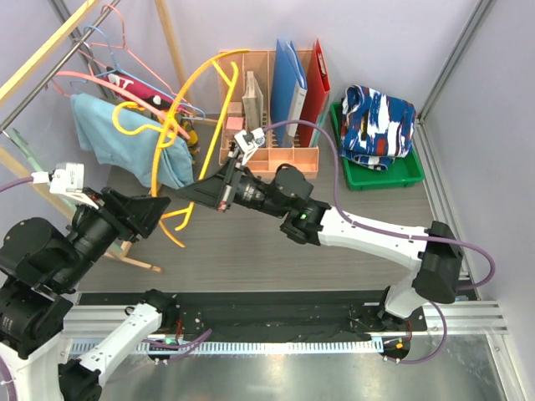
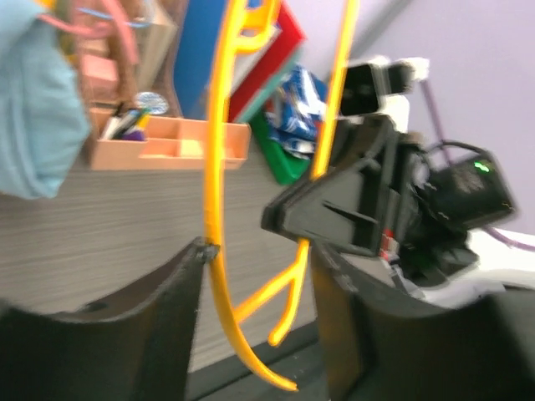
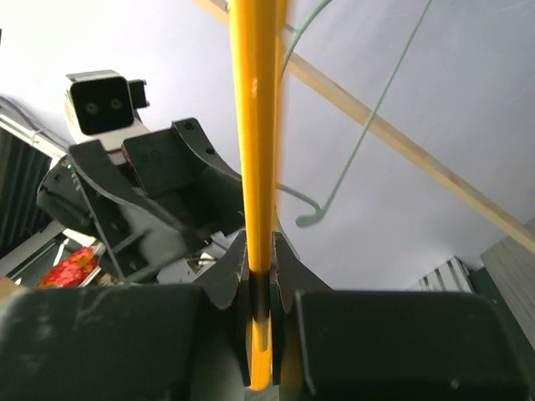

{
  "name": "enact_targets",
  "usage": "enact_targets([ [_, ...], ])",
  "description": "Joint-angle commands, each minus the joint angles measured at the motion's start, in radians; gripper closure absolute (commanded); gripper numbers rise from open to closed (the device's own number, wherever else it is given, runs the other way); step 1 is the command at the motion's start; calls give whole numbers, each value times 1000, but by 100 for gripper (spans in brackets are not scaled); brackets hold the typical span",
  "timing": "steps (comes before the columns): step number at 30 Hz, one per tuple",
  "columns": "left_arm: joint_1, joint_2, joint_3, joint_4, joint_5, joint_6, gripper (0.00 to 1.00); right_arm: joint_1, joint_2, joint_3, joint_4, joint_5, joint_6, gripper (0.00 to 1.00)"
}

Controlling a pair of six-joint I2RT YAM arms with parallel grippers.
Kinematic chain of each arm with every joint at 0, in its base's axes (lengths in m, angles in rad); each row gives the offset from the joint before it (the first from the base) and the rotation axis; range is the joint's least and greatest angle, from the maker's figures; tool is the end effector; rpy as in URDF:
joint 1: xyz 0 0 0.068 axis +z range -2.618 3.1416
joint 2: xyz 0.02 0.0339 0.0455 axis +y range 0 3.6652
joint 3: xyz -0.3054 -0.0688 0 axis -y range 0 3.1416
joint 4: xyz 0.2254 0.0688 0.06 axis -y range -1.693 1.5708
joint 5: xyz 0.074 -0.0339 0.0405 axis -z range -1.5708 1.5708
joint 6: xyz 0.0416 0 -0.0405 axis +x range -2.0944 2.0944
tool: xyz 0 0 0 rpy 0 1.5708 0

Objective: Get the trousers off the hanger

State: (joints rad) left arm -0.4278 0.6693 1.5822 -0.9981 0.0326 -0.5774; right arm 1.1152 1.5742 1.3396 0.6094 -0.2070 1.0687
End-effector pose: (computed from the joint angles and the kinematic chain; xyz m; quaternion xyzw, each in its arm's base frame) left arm -0.0133 0.0046 0.5082 -0.0440 0.7352 -0.3363 0.5868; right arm 0.1511 0.3279 0.4669 -0.0984 0.5578 0.7564 0.3271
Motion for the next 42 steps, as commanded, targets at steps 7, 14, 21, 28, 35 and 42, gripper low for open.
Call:
enact_targets([
  [7,-5,29,125,208,415,-87,25,-319,-239,-337,396,-602,437,99],
  [14,-5,62,67,536,524,-274,23,-339,-482,-608,659,-746,603,99],
  [21,-5,208,104,714,649,-378,20,-334,-816,-758,540,-795,536,99],
  [28,-5,390,78,897,826,-565,19,-316,-931,-717,189,-827,369,99],
  [35,-109,444,13,918,816,-555,21,-263,-824,-636,115,-867,301,99],
  [42,-158,406,-85,903,773,-535,29,-215,-752,-565,-97,-875,146,99],
])
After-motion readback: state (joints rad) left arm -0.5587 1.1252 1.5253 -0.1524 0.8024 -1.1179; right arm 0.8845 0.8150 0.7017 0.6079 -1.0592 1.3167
